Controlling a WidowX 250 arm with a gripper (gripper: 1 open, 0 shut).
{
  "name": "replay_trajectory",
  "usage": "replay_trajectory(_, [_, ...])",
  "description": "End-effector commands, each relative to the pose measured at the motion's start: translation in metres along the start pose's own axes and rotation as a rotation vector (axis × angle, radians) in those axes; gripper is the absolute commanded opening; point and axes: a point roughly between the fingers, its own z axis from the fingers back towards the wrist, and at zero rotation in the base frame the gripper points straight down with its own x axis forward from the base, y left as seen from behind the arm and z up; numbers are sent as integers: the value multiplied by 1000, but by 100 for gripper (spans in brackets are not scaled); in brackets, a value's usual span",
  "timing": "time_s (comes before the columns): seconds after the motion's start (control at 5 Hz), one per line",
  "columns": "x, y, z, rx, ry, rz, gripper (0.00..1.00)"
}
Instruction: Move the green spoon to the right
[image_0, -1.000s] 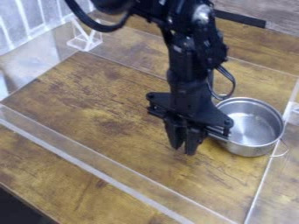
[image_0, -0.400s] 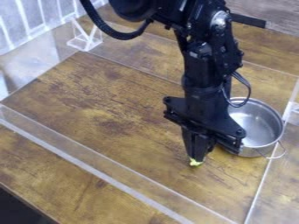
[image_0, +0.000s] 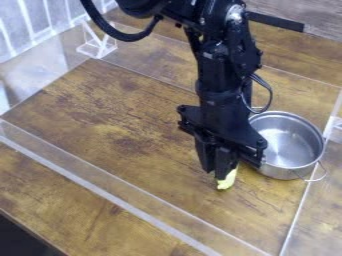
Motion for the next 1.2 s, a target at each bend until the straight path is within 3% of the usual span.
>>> replay_trajectory(0.0, [6,6,10,-7,-44,-22,0])
replay_trajectory(0.6, [20,10,-8,-2,-30,123,0])
replay_trajectory(1.0, [1,1,-7,7,-24,196,0])
